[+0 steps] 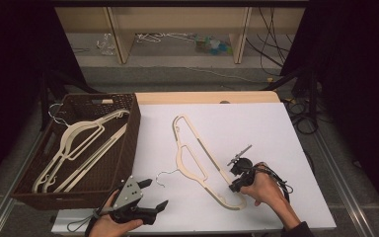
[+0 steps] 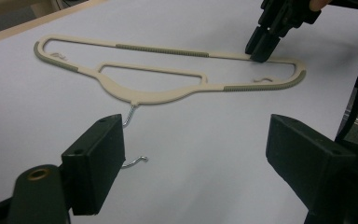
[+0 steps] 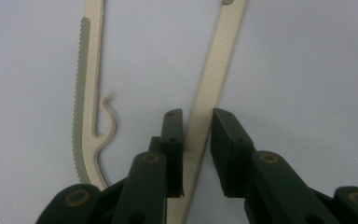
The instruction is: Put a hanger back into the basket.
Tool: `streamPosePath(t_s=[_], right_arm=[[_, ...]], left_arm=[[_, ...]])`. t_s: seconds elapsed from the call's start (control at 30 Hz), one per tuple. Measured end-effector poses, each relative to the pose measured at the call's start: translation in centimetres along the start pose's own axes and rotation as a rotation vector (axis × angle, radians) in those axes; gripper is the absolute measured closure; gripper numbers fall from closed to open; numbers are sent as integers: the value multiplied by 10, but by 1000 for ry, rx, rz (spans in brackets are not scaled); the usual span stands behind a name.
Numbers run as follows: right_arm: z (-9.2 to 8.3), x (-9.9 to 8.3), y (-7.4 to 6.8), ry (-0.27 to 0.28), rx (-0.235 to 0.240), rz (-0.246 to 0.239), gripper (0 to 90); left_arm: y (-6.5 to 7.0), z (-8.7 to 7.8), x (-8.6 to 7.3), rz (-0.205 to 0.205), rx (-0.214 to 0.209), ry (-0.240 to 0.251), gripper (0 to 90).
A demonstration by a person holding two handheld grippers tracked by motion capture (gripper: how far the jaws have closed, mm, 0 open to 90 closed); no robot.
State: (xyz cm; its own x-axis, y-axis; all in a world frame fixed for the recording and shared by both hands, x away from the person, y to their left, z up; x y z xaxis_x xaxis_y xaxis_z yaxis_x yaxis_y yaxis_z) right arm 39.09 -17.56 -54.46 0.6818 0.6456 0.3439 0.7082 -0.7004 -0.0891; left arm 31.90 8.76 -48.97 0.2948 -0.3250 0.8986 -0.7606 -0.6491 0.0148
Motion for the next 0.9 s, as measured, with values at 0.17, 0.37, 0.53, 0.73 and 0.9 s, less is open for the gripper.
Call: streamPosePath(t_s=[0.17, 0.37, 0.53, 0.73, 0.9], right_arm=[[1, 1, -6, -19, -3, -1, 649], [1, 2, -6, -28, -36, -14, 673], [1, 2, -4, -46, -40, -19, 732], [1, 1, -4, -46, -34, -25, 751], [-1, -1, -2, -56, -24, -39, 766]], left_arm=[[2, 2, 0, 0, -7, -3, 204], [0, 1, -1, 4, -4, -7, 207], [2, 2, -1, -3, -5, -4, 208], [1, 2, -1, -2, -10, -7, 209], [0, 2, -1, -5, -8, -4, 209]])
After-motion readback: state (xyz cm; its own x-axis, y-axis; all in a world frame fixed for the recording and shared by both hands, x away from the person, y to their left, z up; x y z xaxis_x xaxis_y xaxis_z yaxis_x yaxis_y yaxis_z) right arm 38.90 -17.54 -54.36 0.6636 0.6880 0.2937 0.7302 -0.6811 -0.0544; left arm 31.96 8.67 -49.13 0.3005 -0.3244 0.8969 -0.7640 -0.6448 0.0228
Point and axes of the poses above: each handheld gripper's, and its own axes: z roughly forward along the jaws, x roughly out of its top, y roughly to its right, the point moved 9 cm from there along z, roughly forward along the jaws, and after that the axes turned 3 degrees about y, right-handed, at the moved point
